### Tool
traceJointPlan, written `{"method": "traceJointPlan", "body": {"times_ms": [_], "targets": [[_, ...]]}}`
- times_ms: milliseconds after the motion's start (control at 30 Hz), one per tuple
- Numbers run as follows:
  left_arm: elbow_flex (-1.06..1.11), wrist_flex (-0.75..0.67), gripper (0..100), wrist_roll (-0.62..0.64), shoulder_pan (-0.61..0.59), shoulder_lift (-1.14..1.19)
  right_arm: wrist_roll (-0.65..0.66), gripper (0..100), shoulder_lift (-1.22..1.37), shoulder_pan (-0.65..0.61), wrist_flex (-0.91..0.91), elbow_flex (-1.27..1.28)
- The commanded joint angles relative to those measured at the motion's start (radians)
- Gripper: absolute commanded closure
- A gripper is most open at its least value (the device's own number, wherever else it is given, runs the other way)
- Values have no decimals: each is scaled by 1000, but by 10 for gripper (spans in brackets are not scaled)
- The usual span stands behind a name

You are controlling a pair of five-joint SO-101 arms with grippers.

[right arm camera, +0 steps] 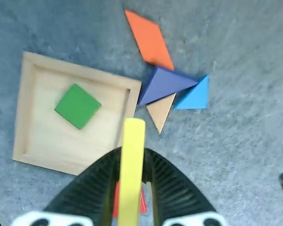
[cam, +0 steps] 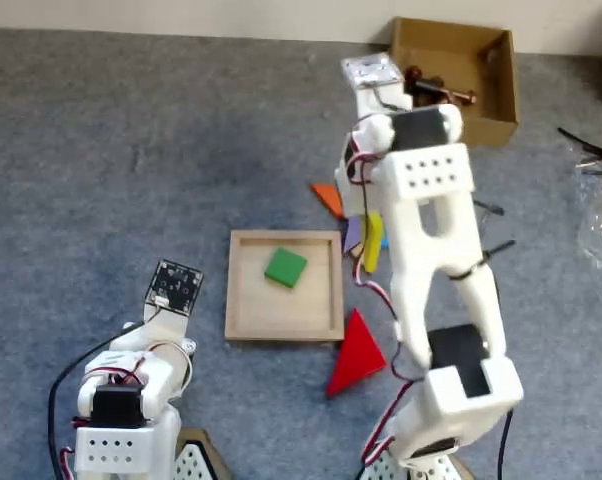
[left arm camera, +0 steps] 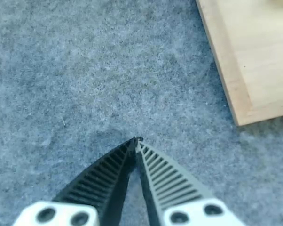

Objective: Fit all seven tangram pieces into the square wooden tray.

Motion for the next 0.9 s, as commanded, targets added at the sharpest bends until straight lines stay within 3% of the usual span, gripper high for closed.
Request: {"method": "traceJointPlan", "body": {"times_ms": [0, 233, 400, 600, 767, 867], "targets": [[21, 5, 995, 8, -4, -7, 11, 993, -113, -12, 18, -19], [21, 5, 995, 8, -4, -7, 23, 993, -216, -88, 13, 143], [21, 5, 995, 8, -4, -7, 230, 993, -331, -151, 12, 246], [21, 5, 995, 8, -4, -7, 250, 993, -450, -150, -18, 452], [21, 5, 995, 8, -4, -7, 264, 993, -553, -148, -171, 682], [21, 5, 995, 8, -4, -7, 356, 993, -644, -153, -254, 823]]}}
